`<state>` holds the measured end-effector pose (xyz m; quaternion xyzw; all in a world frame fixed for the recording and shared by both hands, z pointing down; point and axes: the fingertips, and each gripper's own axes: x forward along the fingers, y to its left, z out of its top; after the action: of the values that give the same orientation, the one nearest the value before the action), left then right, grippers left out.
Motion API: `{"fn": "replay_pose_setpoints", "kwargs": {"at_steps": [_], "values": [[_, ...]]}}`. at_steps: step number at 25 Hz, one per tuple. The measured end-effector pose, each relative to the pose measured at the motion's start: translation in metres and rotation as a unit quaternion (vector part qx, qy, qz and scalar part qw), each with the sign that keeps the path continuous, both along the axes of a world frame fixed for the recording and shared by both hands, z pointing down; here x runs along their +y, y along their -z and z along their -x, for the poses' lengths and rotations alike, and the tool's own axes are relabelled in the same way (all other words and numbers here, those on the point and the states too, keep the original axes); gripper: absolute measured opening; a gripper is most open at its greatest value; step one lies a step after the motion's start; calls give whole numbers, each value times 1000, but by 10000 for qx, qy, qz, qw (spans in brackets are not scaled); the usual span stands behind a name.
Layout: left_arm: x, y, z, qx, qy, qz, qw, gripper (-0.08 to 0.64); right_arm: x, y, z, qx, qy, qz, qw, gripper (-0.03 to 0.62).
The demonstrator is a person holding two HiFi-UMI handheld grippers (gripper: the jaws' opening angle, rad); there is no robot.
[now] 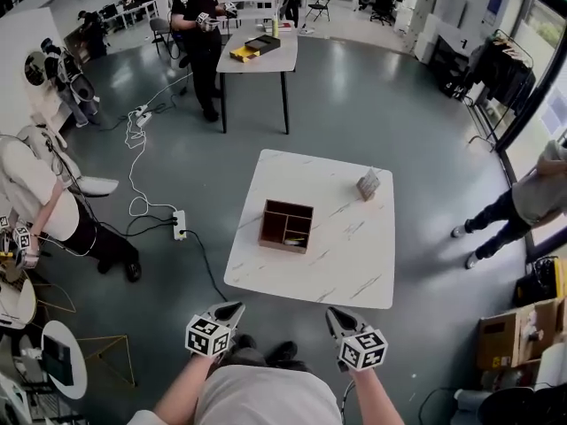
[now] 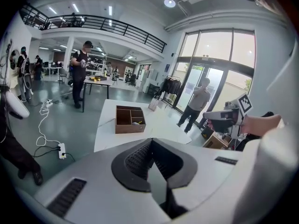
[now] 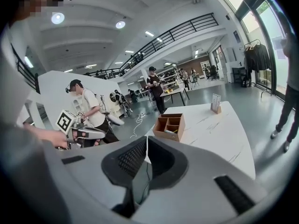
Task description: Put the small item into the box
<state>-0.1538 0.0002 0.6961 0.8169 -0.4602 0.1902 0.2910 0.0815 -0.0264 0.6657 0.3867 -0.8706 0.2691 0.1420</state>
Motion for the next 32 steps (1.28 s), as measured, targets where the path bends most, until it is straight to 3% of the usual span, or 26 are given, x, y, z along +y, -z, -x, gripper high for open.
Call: {"fn": "replay_pose_setpoints", "kwargs": {"at_steps": [17,32], "values": [[-21,35,44,320,-150,-361,9987,14,-8,32,29,-92,-237,-385,9989,27],[-36,33,45,406,-233,-357,9983,14,-18,35,39,-38,-254,-436,9987,28]]}}
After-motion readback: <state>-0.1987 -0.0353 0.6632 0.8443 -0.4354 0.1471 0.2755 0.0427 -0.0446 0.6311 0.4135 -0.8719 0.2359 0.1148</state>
